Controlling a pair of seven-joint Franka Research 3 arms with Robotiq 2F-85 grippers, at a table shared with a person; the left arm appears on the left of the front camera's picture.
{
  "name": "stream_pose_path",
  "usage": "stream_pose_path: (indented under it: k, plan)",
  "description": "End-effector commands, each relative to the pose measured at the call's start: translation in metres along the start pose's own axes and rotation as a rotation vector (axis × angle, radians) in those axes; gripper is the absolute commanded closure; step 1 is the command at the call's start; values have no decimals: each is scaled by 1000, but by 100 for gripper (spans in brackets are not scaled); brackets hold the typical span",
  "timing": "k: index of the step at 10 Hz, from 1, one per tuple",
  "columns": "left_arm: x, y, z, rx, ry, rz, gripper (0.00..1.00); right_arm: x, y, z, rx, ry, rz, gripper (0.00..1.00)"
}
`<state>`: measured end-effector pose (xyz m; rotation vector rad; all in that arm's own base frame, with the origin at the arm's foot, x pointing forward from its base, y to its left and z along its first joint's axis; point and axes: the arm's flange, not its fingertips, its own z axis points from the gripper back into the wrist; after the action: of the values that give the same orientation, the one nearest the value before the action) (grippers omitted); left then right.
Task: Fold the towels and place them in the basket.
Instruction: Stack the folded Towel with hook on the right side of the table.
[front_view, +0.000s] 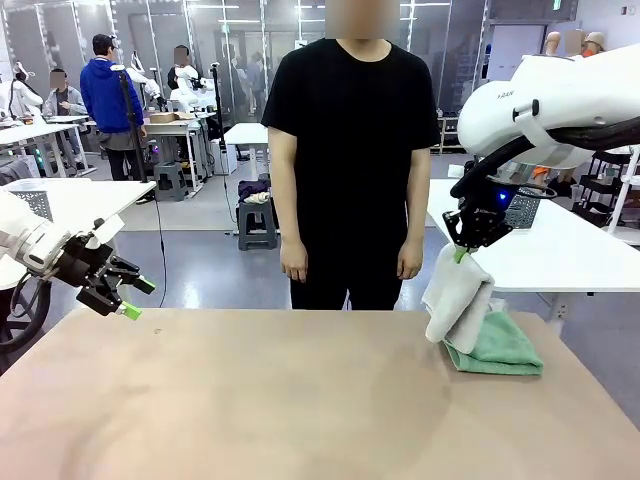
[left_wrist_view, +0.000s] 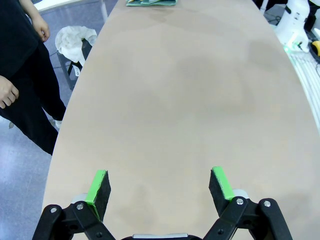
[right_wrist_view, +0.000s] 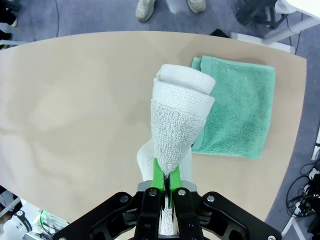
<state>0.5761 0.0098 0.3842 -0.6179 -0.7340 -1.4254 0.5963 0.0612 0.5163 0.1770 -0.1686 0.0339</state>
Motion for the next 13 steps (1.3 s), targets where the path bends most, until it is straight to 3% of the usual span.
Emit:
stream_pose_path:
  k: [1, 7, 13]
  plan:
    - [1, 0, 1, 2, -1, -2, 13, -1, 2, 3, 7, -5, 1, 95]
    - [1, 0, 1, 2, -1, -2, 13, 17, -26, 3, 97, -23, -98, 95]
    - [1, 0, 1, 2, -1, -2, 13, 44, -62, -15, 199, 0, -82, 95]
